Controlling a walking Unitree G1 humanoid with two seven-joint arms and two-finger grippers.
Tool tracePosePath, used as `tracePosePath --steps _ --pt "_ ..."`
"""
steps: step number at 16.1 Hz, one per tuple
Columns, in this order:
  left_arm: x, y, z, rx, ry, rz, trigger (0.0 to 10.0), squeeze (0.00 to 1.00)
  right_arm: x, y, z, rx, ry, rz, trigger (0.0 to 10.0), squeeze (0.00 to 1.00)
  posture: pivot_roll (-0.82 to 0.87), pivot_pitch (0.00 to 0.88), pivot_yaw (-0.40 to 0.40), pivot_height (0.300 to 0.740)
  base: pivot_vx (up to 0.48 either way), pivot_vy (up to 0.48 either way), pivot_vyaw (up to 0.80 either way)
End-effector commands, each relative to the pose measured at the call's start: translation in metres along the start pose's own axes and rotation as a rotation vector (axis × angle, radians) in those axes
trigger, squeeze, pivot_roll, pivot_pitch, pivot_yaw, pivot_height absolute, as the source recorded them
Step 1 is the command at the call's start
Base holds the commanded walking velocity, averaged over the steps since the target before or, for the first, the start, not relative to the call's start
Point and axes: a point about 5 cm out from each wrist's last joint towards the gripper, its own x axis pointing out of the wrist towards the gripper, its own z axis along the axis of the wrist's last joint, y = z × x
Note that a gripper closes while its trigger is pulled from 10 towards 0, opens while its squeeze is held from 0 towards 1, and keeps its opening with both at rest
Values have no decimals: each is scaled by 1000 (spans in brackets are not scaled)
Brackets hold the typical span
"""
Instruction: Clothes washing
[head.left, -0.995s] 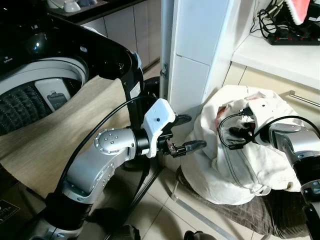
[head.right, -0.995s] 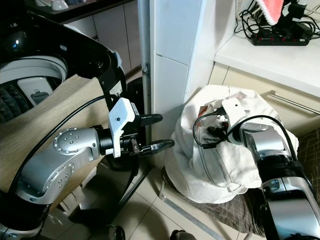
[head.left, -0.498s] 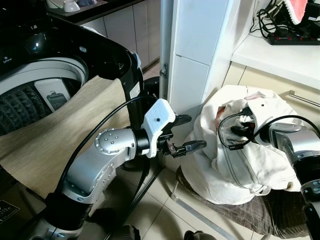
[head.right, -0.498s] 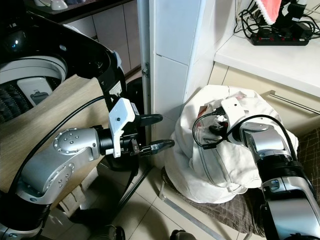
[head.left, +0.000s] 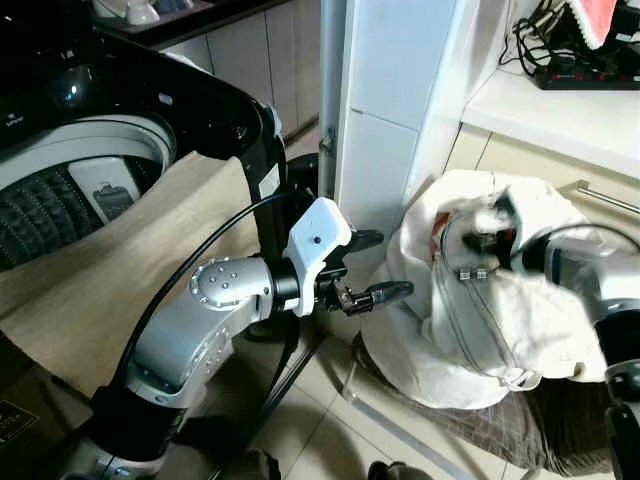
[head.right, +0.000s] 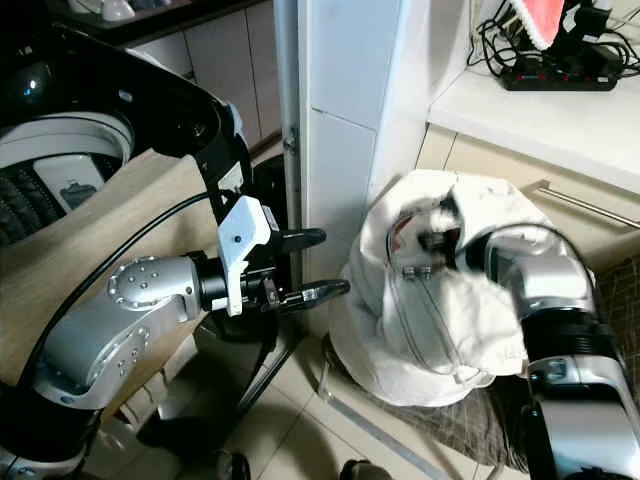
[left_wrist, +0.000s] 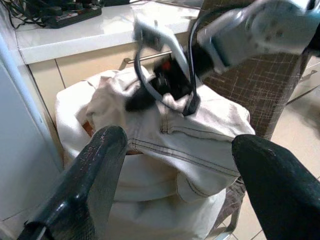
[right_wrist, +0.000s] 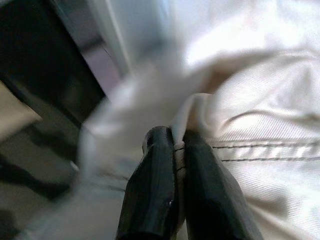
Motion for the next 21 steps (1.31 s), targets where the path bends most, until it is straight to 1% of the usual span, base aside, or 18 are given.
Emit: tracePosePath --steps 1,3,4,5,6,8,9,10,11,13,14,15,16,17,21 --pt "0 -1 1 9 -6 2 10000 0 -4 8 14 21 -67 67 0 0 -56 47 24 740 0 0 0" --pt "6 3 6 22 -54 52 10000 0 -24 27 48 50 -202 221 0 0 -68 49 23 740 0 0 0" --pt "8 5 9 24 -74 69 10000 0 -31 33 57 48 -238 260 0 0 -68 49 23 740 0 0 0" --pt "14 10 19 28 -136 119 10000 0 -48 46 79 49 -326 358 0 0 -76 48 23 740 0 0 0" --pt "16 13 24 26 -169 140 10000 0 -57 53 89 56 -365 403 0 0 -76 48 23 740 0 0 0" --pt "33 11 37 6 -233 107 10000 0 -73 67 105 68 -433 507 0 0 -80 47 13 740 0 0 0" --pt "37 10 39 -5 -243 102 10000 0 -74 69 106 68 -440 519 0 0 -80 47 13 740 0 0 0" --pt "43 8 40 -15 -258 105 10000 0 -77 73 108 70 -450 540 0 0 -82 48 12 740 0 0 0" --pt "46 8 40 -14 -262 111 10000 0 -78 75 108 73 -452 547 0 0 -82 48 12 740 0 0 0" --pt "55 12 36 -2 -264 185 10000 0 -85 86 108 77 -466 594 0 0 -83 48 13 740 0 0 0" --pt "57 13 36 0 -265 190 10000 0 -87 88 107 76 -468 603 0 0 -83 47 14 740 0 0 0" --pt "57 13 37 -3 -271 185 9020 0 -87 89 107 76 -466 597 0 0 -85 46 18 740 0 0 0" --pt "56 13 37 -7 -275 182 9020 0 -88 89 107 77 -466 594 0 0 -85 46 18 740 0 0 0" --pt "55 13 36 -12 -282 176 0 0 -88 88 107 80 -466 589 0 0 -82 47 18 740 0 0 0" --pt "50 18 33 -14 -286 183 0 0 -88 89 106 93 -464 578 0 0 -76 47 15 740 0 0 0"
